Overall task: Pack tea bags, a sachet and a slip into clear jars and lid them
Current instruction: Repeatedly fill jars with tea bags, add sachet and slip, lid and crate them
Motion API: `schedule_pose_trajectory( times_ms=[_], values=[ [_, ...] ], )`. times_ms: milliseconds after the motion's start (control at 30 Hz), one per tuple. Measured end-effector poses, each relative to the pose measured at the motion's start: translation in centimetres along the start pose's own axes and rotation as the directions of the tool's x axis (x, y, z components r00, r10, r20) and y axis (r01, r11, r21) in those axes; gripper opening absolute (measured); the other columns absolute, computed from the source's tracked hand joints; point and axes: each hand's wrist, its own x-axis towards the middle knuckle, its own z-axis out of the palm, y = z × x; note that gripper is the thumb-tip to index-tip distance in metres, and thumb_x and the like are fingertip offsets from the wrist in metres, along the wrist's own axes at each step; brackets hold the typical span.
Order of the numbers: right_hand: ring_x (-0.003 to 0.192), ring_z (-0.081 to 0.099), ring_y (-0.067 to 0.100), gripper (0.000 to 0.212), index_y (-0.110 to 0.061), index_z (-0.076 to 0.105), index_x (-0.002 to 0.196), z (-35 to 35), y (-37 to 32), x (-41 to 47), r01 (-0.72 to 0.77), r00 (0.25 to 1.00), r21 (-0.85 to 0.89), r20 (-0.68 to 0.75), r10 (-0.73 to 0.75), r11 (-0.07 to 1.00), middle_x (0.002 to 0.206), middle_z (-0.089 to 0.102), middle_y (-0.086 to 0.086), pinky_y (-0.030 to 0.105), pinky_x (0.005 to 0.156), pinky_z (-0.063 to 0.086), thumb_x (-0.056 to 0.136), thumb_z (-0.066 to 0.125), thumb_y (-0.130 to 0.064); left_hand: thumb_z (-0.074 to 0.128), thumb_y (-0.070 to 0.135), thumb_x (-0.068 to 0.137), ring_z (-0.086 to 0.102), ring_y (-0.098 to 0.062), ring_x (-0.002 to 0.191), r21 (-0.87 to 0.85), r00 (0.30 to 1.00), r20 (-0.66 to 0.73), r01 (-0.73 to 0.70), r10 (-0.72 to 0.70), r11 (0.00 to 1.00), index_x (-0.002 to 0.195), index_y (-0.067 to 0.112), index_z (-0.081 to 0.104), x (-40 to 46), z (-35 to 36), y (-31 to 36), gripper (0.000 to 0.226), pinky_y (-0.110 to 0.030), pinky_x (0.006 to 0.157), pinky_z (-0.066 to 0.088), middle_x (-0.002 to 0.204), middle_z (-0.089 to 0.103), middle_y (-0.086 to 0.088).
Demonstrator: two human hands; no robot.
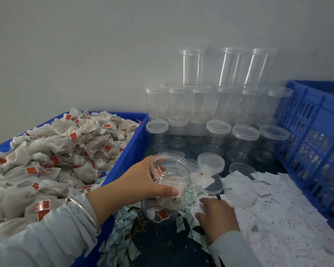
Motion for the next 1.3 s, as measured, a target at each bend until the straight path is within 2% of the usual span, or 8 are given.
schedule_pose_trajectory(
  times_ms=[67, 233, 567, 767, 900, 967, 1067, 1300],
  values=[
    [0.097, 0.057, 0.019, 0.018, -0.027, 0.058, 0.074, 0.0, 0.0, -0.1, 0.009, 0.999, 0.016, -0.033, -0.009, 1.0, 0.075, 0.059, -0.009, 0.028, 0.067, 0.035, 0.089, 0.05, -0.032, 0.086, 0.056, 0.049, 0.055, 0.005, 0.101, 0.013, 1.0, 0.007, -0.002, 0.002, 1.0, 0.101, 0.054, 0.04, 0.0, 0.0, 0.1, 0.069, -0.01, 0.079, 0.041, 0.112, 0.057, 0.02],
    [0.107, 0.055, 0.014, 0.028, -0.033, 0.065, 0.114, 0.4, 0.2, -0.1, 0.014, 0.997, 0.059, -0.078, -0.009, 0.998, 0.108, 0.068, -0.006, 0.024, 0.082, 0.04, 0.093, 0.047, -0.037, 0.079, 0.06, 0.043, 0.055, 0.004, 0.102, 0.041, 1.0, 0.015, 0.001, -0.001, 0.999, 0.107, 0.051, 0.039, -0.1, 0.0, 0.3, 0.076, -0.011, 0.082, 0.041, 0.114, 0.056, 0.02],
    [0.1, 0.057, 0.013, 0.024, -0.028, 0.069, 0.099, 0.3, -0.8, -0.7, 0.05, 0.998, 0.12, -0.029, -0.047, 0.992, 0.102, 0.068, -0.004, 0.023, 0.078, 0.04, 0.09, 0.047, -0.032, 0.086, 0.05, 0.052, 0.055, 0.01, 0.099, 0.05, 1.0, 0.025, -0.007, 0.005, 0.999, 0.112, 0.049, 0.043, -0.1, 0.1, -0.3, 0.074, -0.005, 0.076, 0.04, 0.111, 0.058, 0.023],
    [0.077, 0.061, 0.01, 0.011, -0.016, 0.075, 0.089, -1.4, -0.7, -1.4, 0.049, 0.936, 0.531, -0.319, 0.147, 0.846, 0.074, 0.061, -0.014, 0.022, 0.07, 0.045, 0.087, 0.064, -0.015, 0.087, 0.052, 0.05, 0.056, 0.013, 0.097, 0.042, 0.999, 0.031, -0.012, 0.011, 0.999, 0.112, 0.05, 0.043, -0.1, 0.3, -0.5, 0.076, -0.005, 0.075, 0.041, 0.11, 0.059, 0.024],
    [0.074, 0.061, 0.009, 0.017, -0.006, 0.074, 0.094, -3.9, -1.7, -1.9, 0.22, 0.762, 0.573, -0.606, 0.227, 0.79, 0.081, 0.067, -0.004, 0.02, 0.077, 0.053, 0.08, 0.069, 0.003, 0.087, 0.053, 0.048, 0.055, 0.016, 0.096, 0.062, 0.999, 0.035, -0.025, 0.023, 0.998, 0.117, 0.047, 0.043, 0.0, 0.4, -0.7, 0.082, -0.002, 0.074, 0.041, 0.11, 0.059, 0.025],
    [0.079, 0.062, 0.002, 0.018, -0.006, 0.073, 0.094, -5.6, -2.3, -2.2, 0.362, 0.64, 0.504, -0.746, 0.184, 0.784, 0.089, 0.066, -0.006, 0.003, 0.08, 0.045, 0.079, 0.071, 0.003, 0.087, 0.054, 0.047, 0.054, 0.017, 0.096, 0.077, 0.998, 0.047, -0.037, 0.034, 0.996, 0.121, 0.045, 0.043, 0.0, 0.5, -0.8, 0.086, -0.002, 0.074, 0.041, 0.109, 0.059, 0.026],
    [0.09, 0.06, -0.001, 0.016, -0.013, 0.069, 0.099, -7.4, -3.7, -2.5, 0.553, 0.54, 0.397, -0.84, 0.048, 0.732, 0.096, 0.063, -0.013, 0.005, 0.082, 0.046, 0.083, 0.064, -0.016, 0.087, 0.054, 0.048, 0.056, 0.013, 0.099, 0.098, 0.997, 0.071, -0.049, 0.042, 0.994, 0.122, 0.044, 0.043, 0.0, 0.6, -0.8, 0.087, -0.005, 0.08, 0.042, 0.11, 0.06, 0.024],
    [0.08, 0.062, 0.003, 0.029, -0.017, 0.075, 0.091, -6.7, -5.6, -3.2, 0.627, 0.668, 0.245, -0.657, -0.349, 0.739, 0.084, 0.072, -0.008, 0.025, 0.075, 0.054, 0.084, 0.049, -0.028, 0.086, 0.042, 0.054, 0.06, 0.008, 0.098, 0.076, 0.99, 0.104, -0.107, 0.099, 0.991, 0.119, 0.042, 0.047, -0.3, 0.9, -0.4, 0.076, -0.011, 0.079, 0.048, 0.106, 0.061, 0.03]
  ],
)
